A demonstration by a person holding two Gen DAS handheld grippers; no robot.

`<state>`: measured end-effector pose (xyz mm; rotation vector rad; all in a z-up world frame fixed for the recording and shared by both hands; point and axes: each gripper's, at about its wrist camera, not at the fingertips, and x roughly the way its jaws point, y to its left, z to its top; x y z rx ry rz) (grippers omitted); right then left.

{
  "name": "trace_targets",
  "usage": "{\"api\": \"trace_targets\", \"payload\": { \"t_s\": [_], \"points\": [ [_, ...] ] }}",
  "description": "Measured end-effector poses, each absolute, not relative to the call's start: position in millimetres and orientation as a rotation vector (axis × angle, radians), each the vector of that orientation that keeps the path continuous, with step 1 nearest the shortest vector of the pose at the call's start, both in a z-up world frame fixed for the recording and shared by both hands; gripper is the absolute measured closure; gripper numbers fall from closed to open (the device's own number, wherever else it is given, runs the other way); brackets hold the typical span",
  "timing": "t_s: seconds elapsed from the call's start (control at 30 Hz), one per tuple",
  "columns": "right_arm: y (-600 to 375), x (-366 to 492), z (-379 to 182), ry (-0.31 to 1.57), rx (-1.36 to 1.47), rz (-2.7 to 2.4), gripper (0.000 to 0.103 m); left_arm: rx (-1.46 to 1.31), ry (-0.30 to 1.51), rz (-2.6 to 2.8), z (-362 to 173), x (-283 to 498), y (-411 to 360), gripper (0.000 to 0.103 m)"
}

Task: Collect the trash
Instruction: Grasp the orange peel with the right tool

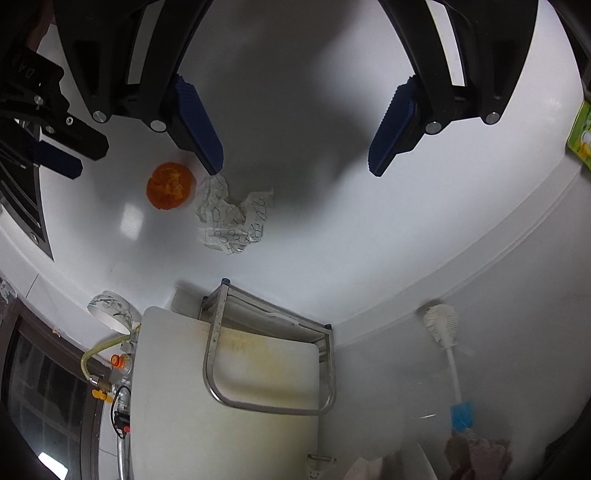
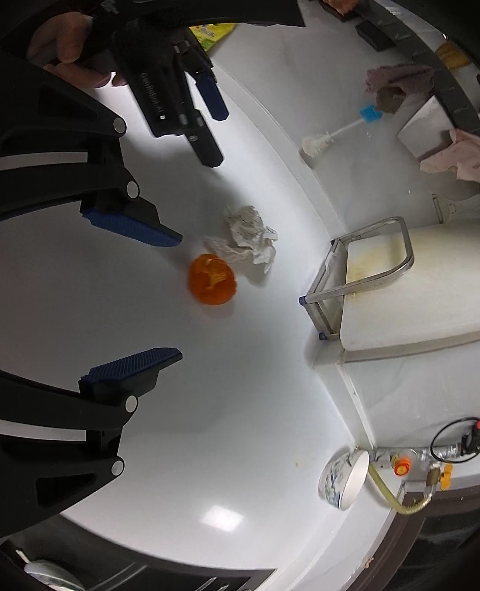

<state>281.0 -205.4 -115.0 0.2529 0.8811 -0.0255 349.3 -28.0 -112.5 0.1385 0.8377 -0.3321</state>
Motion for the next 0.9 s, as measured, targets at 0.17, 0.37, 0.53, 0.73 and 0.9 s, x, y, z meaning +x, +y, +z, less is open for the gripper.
{"api": "trace_targets", "payload": {
  "t_s": [0.17, 0.37, 0.53, 0.73, 0.9],
  "points": [
    [-210, 308, -130, 0.91, 0.266, -0.036, 0.047, 0.157, 0.85, -0.362, -124, 369, -33, 0.023],
    [-218, 328, -144, 0.933, 0.292, -0.043, 0.047, 0.161, 0.851, -0.389, -133, 381, -39, 0.023],
    [-219, 342, -152, 0.943, 0.291, -0.029, 0.047, 0.164, 0.856, -0.403, -137, 387, -41, 0.023],
    [-212, 353, -159, 0.946, 0.257, -0.014, 0.047, 0.158, 0.854, -0.41, -136, 389, -40, 0.023],
    [-204, 358, -162, 0.941, 0.233, 0.014, 0.074, 0.156, 0.853, -0.415, -135, 390, -41, 0.023]
  ]
}}
